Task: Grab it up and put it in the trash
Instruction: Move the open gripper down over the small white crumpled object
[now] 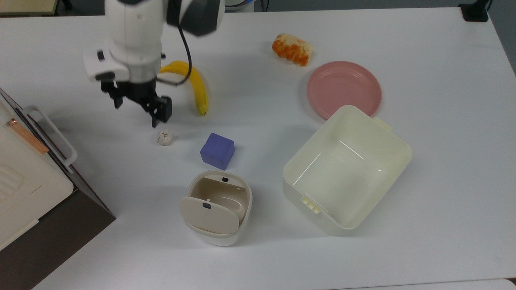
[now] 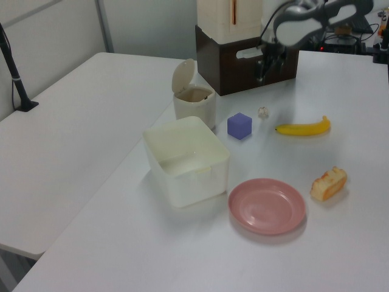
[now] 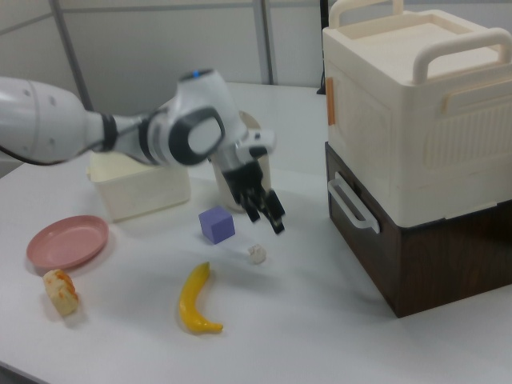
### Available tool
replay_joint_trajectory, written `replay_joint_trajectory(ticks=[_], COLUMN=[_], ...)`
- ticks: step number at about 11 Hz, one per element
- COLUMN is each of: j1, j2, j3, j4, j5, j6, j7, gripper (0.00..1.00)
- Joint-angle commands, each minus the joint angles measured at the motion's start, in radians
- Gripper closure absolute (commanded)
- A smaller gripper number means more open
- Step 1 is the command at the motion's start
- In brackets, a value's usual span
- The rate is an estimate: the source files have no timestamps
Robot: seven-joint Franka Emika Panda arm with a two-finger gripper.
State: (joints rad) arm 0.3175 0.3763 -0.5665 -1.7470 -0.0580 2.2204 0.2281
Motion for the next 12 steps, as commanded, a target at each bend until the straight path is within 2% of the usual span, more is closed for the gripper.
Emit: replay_joint_trajectory(ticks=[1,8,12], j1=[0.014,0.031,0.044], j2=[0.142,0.128,0.105], j3=[0.002,0.014,0.04], j4=[-0.011,-0.006,-0.009], j5=[-0.014,-0.009,-0.009], j6=[0.126,0.11,-0.053], j7=[-0.003,-0.012,-0.067], gripper=[0.02,0.01,0.0])
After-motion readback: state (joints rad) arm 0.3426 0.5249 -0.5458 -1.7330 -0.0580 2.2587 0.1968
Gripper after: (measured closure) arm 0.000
